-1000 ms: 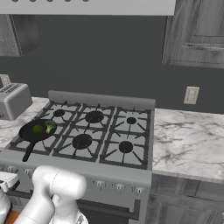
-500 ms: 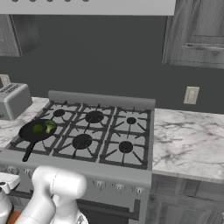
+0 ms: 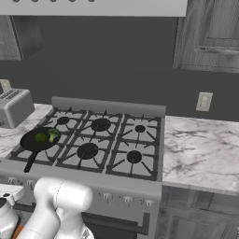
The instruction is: Put the lime and broccoli in the pan. Then turn on the front left burner and set the heat to medium.
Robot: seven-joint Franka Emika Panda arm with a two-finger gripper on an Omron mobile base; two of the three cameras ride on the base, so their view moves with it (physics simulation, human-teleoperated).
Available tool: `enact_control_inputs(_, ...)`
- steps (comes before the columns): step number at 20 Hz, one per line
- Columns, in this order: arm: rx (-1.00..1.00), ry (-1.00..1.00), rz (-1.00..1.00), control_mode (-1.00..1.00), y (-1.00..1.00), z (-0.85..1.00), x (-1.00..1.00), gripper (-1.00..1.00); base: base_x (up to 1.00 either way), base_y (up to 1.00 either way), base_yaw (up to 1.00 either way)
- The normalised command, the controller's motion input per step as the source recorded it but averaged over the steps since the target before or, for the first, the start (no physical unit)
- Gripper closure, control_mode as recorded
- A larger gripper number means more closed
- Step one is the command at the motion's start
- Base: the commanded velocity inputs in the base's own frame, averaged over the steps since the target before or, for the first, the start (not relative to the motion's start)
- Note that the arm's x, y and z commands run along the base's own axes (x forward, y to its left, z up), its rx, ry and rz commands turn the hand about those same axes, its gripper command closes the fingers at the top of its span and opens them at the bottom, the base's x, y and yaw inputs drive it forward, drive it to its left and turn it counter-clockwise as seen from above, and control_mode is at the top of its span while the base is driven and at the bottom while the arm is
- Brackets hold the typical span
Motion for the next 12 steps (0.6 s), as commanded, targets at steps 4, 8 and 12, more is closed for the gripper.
enact_control_inputs(4, 0.00, 0.00, 0.14, -1.00, 0.11, 0.00, 0.34, -1.00, 0.00, 0.00, 0.00)
enact_control_inputs(8, 0.00, 0.00, 0.09, -1.00, 0.03, -0.01, 0.39, -1.00, 0.00, 0.00, 0.00)
enact_control_inputs(12, 0.00, 0.00, 0.00, -1.00, -0.03, -0.03, 0.35, -1.00, 0.00, 0.00, 0.00)
